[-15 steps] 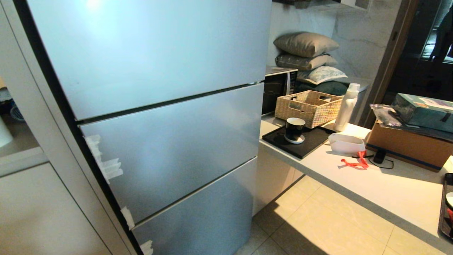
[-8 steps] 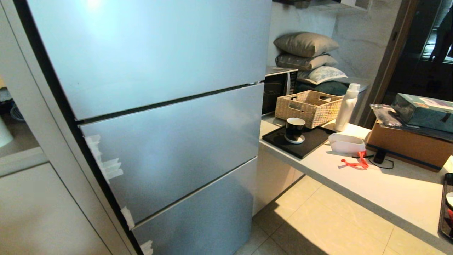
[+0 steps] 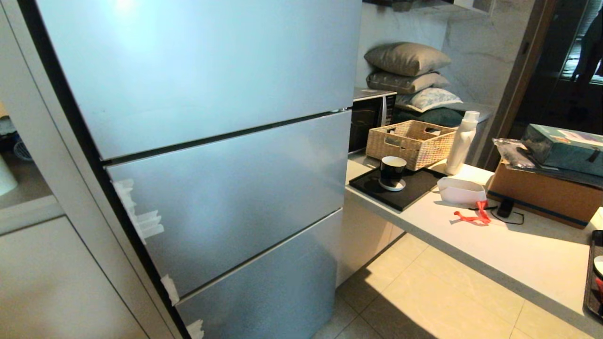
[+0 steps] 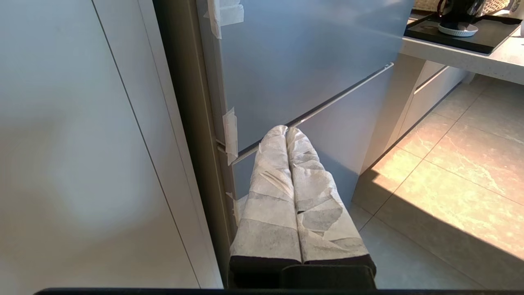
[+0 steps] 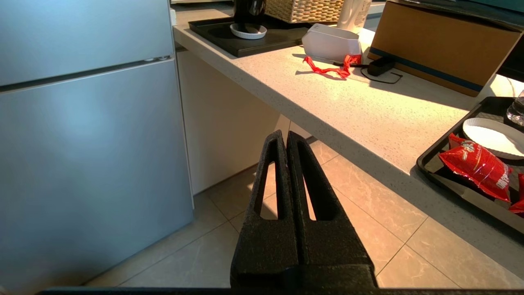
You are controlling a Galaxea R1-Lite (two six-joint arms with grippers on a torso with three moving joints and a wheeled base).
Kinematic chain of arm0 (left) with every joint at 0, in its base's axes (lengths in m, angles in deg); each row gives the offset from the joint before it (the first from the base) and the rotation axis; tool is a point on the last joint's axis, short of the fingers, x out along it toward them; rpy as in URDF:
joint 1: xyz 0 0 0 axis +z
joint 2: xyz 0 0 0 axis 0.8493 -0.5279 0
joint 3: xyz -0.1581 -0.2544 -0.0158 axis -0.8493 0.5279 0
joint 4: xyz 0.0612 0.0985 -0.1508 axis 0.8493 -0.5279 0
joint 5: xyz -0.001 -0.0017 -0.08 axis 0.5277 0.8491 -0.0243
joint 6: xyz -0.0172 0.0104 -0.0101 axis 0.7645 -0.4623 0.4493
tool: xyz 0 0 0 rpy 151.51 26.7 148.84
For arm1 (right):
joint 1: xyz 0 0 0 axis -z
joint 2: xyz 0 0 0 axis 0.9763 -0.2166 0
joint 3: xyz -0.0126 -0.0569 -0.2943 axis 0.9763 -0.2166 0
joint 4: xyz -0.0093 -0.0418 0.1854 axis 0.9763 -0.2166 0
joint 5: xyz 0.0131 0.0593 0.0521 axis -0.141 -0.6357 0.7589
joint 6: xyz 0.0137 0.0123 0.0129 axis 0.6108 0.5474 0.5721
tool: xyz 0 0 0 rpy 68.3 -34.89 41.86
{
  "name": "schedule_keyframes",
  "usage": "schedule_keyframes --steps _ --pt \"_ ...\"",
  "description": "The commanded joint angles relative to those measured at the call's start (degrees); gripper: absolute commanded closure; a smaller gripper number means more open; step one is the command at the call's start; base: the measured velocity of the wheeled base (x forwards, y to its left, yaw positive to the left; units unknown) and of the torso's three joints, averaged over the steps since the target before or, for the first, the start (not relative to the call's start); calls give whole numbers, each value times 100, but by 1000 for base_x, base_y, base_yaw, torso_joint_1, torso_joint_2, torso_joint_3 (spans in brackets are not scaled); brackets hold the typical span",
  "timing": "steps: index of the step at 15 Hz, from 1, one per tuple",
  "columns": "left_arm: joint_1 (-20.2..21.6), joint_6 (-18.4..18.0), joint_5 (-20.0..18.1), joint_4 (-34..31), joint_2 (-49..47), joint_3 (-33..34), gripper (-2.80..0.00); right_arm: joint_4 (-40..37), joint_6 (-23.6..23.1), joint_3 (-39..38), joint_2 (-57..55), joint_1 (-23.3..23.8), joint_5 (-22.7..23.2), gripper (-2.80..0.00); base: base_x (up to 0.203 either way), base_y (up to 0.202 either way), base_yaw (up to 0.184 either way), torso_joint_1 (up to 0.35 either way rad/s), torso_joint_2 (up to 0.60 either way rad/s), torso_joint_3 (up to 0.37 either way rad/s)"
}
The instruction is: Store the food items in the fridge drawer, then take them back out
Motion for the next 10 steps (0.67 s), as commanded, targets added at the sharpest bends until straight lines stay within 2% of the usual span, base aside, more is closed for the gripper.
schedule_keyframes --steps 1,4,8,10 --pt "8 -1 4 5 1 9 0 -5 -2 0 -11 -2 2 0 0 0 0 0 0 0" --pt "0 66 20 59 8 -116 0 -5 -2 0 -11 -2 -7 0 0 0 0 0 0 0" --pt "2 576 34 -18 -232 -1078 0 -5 -2 0 -11 -2 2 0 0 0 0 0 0 0" --pt "-1 679 27 -7 -499 -1418 0 -5 -2 0 -11 -2 2 0 0 0 0 0 0 0"
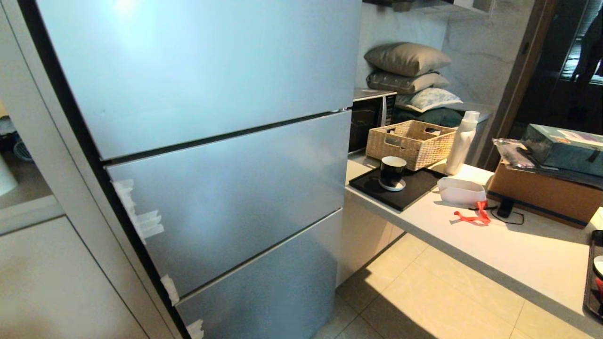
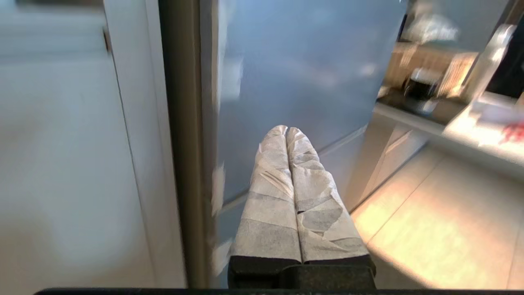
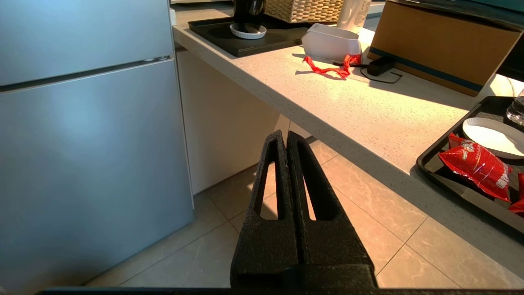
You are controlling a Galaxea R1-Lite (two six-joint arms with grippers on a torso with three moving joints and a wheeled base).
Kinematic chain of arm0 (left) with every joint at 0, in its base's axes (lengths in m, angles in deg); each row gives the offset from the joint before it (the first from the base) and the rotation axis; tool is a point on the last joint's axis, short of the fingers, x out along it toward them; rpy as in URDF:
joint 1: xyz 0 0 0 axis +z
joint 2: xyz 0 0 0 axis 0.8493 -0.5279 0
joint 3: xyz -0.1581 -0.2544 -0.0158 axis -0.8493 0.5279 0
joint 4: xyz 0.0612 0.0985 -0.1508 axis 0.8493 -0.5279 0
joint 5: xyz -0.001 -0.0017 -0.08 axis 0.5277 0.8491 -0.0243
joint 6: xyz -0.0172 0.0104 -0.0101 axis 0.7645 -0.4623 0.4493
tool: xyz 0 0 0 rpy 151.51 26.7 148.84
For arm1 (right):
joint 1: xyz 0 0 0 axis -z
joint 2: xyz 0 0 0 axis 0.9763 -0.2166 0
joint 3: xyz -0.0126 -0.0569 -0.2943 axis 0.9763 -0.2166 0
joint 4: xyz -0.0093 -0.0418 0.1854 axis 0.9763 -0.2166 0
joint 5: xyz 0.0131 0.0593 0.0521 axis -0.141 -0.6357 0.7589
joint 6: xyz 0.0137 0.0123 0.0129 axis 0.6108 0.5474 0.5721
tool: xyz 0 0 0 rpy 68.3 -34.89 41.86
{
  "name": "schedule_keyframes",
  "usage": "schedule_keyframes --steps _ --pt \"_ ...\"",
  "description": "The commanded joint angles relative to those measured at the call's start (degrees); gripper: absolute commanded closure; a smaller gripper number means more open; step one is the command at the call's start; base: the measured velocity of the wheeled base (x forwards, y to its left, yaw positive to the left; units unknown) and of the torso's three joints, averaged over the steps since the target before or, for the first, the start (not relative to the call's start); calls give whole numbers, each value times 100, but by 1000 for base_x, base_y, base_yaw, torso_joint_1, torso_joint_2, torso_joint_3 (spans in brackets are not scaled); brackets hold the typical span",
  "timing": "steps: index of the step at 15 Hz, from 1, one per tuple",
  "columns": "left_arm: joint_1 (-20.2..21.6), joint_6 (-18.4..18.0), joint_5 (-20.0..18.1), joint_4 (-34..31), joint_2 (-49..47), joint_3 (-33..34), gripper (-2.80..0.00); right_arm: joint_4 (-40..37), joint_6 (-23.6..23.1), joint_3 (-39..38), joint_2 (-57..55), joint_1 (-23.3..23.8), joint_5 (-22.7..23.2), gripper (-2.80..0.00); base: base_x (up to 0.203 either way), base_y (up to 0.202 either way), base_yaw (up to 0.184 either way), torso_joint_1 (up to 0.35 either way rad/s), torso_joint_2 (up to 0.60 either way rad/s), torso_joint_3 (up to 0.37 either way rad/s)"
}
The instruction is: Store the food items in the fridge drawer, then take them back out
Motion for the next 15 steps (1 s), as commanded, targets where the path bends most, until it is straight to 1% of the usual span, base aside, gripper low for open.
schedule_keyframes --steps 1,4,5,6,8,9,11,12,13,15 --pt "0 38 6 18 -459 -421 0 -2 -5 0 -9 -2 -7 0 0 0 0 0 0 0" --pt "7 105 30 92 -1206 -664 0 -2 -5 0 -9 -2 1 0 0 0 0 0 0 0" --pt "7 297 35 217 -1673 -766 0 -2 -5 0 -9 -2 1 0 0 0 0 0 0 0" --pt "7 660 38 395 -2143 -965 0 -2 -5 0 -9 -2 1 0 0 0 0 0 0 0" --pt "20 1235 107 664 -3049 -1485 0 -2 -5 0 -9 -2 1 0 0 0 0 0 0 0" --pt "29 1455 277 828 -3444 -1672 0 -2 -5 0 -9 -2 -3 0 0 0 0 0 0 0" --pt "42 1905 763 1446 -4158 -1813 0 -2 -5 0 -9 -2 0 0 0 0 0 0 0 0" --pt "45 2237 1076 1720 -4483 -1817 0 -2 -5 0 -9 -2 -8 0 0 0 0 0 0 0" --pt "45 2786 1261 1850 -4820 -1792 0 -2 -5 0 -9 -2 1 0 0 0 0 0 0 0" --pt "59 3514 1385 1962 -5558 -1788 0 -2 -5 0 -9 -2 1 0 0 0 0 0 0 0"
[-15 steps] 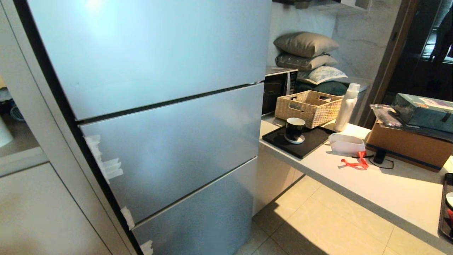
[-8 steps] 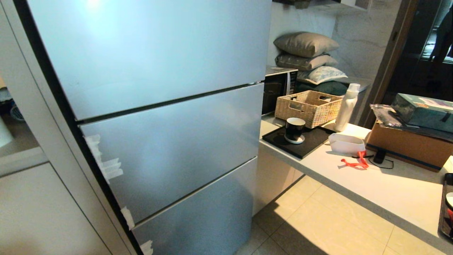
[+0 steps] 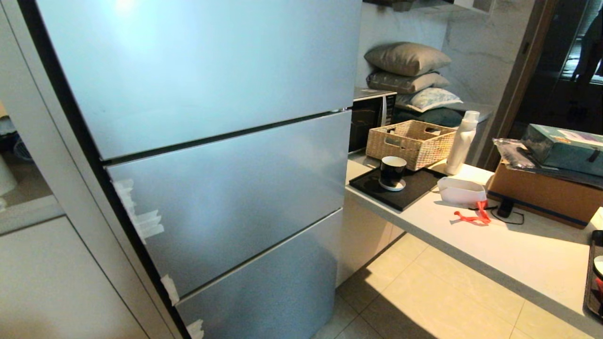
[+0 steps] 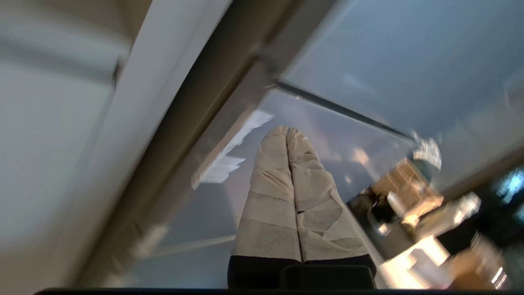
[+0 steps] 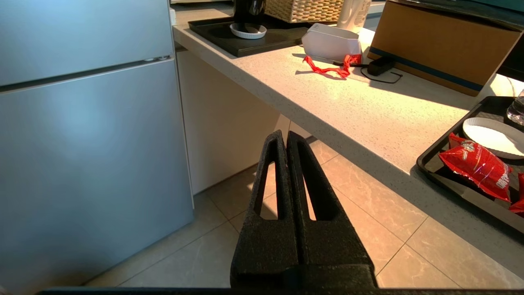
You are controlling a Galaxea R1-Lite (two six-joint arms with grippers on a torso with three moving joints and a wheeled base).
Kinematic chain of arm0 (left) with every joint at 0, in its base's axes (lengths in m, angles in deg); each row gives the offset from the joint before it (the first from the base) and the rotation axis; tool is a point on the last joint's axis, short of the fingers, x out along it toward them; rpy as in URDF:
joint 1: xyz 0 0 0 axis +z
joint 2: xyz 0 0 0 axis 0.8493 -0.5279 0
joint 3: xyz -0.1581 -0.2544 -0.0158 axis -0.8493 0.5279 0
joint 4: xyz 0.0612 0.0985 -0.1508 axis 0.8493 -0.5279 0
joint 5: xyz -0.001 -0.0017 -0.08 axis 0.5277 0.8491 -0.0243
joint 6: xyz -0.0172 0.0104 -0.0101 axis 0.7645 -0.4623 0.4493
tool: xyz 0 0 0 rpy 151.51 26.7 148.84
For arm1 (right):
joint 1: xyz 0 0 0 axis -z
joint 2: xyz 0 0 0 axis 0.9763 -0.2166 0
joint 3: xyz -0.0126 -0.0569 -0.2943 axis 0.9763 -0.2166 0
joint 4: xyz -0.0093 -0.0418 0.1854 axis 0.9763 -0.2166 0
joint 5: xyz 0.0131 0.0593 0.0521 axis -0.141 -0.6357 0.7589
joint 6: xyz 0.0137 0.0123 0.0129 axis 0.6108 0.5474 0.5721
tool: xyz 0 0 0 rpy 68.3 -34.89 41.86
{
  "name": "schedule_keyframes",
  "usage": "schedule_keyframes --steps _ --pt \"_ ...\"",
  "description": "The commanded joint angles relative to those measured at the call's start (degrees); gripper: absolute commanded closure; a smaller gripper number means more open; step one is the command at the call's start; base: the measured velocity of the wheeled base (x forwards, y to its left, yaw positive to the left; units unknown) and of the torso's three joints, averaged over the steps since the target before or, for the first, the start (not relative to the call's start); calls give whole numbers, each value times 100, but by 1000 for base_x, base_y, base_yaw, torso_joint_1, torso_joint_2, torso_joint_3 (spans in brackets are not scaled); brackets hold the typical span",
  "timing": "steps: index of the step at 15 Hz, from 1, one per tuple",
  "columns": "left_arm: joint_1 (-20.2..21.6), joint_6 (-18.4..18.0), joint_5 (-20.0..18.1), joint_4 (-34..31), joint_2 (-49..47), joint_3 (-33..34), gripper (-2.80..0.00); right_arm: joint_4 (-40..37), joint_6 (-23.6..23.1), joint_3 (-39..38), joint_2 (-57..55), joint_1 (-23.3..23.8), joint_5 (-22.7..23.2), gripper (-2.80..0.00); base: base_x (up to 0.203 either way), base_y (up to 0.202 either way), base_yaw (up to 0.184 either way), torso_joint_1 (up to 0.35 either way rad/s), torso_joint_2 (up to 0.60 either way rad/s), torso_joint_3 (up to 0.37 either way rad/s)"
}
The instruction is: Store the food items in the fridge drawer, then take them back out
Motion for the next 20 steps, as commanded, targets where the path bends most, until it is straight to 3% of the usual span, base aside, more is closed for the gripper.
schedule_keyframes --steps 1,3,5,9,15,20 --pt "22 833 80 97 -1283 1 0 -1 -5 0 -9 -2 3 0 0 0 0 0 0 0" --pt "33 1081 23 316 -1709 39 0 -1 -5 0 -9 -2 -6 0 0 0 0 0 0 0" --pt "65 1103 -35 742 -2173 33 0 -1 -5 0 -9 -2 3 0 0 0 0 0 0 0" --pt "613 1016 -282 1796 -3223 -173 0 -1 -5 0 -9 -2 -2 0 0 0 0 0 0 0" --pt "1177 1071 -1213 1882 -3782 -605 0 -1 -5 0 -9 -2 1 0 0 0 0 0 0 0" --pt "1200 1209 -1988 1954 -3849 -596 0 -1 -5 0 -9 -2 3 0 0 0 0 0 0 0"
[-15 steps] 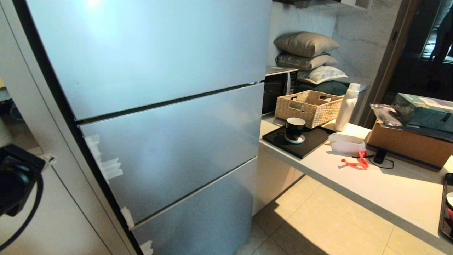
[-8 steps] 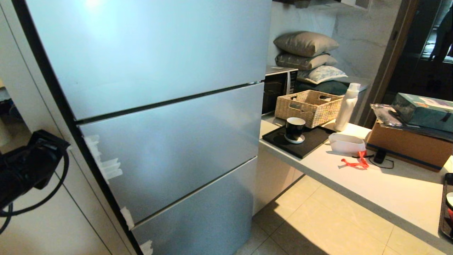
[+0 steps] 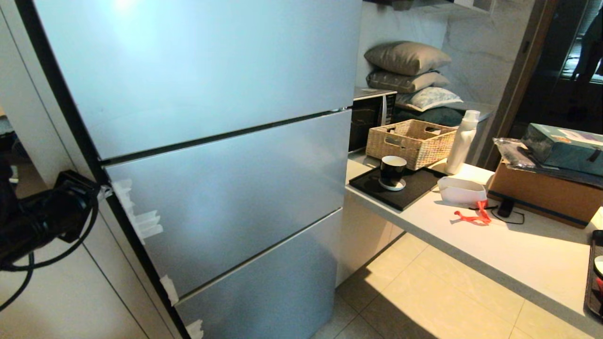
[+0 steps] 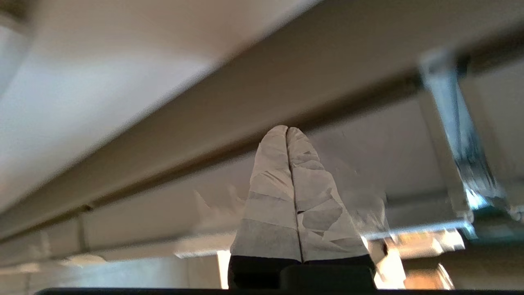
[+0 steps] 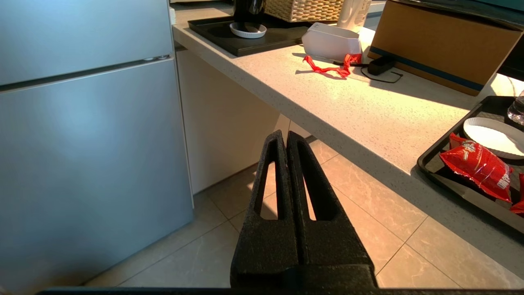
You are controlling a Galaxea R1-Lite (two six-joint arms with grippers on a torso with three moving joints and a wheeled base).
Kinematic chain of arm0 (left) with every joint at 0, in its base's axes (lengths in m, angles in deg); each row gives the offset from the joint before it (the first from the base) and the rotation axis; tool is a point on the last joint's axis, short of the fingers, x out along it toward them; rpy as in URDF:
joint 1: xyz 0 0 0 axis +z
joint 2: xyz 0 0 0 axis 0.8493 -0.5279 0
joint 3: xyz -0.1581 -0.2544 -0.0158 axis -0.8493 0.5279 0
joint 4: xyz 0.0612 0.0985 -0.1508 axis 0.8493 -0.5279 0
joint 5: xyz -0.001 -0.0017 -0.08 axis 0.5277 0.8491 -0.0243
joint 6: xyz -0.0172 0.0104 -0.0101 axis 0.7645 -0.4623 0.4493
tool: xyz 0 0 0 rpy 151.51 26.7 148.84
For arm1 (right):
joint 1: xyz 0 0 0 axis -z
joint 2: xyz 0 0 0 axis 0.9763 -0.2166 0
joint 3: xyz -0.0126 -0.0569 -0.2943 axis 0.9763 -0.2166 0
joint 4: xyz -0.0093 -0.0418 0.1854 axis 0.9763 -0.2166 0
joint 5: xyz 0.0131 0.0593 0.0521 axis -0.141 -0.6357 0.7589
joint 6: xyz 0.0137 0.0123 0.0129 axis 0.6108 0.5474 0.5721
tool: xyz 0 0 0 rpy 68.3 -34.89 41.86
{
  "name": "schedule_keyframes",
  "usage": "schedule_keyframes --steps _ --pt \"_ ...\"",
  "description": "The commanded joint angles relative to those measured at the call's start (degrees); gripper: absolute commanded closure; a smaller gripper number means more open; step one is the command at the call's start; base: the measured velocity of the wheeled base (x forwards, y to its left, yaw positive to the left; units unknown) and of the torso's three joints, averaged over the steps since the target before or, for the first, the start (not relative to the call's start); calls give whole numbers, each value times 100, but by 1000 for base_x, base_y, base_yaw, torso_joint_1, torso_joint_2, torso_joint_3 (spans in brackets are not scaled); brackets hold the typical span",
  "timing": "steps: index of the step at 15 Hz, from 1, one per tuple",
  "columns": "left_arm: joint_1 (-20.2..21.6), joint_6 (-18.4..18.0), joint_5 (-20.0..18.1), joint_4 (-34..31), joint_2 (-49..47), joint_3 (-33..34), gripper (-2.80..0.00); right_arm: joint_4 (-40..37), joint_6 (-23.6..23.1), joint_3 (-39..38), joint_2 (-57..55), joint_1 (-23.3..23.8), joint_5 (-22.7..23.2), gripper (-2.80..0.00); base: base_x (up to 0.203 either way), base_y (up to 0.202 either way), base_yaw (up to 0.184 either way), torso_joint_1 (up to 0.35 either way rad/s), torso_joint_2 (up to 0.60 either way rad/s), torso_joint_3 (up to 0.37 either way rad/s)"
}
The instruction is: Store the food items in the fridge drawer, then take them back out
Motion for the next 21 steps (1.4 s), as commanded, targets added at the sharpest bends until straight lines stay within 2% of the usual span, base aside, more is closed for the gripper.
schedule_keyframes --steps 1,7,11,19,21 --pt "-21 62 -214 27 -29 36 0 -2 -4 0 -9 -2 4 0 0 0 0 0 0 0" --pt "-29 62 -642 27 95 327 0 -2 -4 0 -9 -2 -5 0 0 0 0 0 0 0" --pt "-54 62 -1130 27 262 597 0 -2 -4 0 -9 -2 4 0 0 0 0 0 0 0" --pt "-449 71 -1178 28 536 863 0 -2 -4 0 -9 -2 4 0 0 0 0 0 0 0" --pt "-772 67 -1178 24 966 1116 0 -2 -4 0 -9 -2 -4 0 0 0 0 0 0 0"
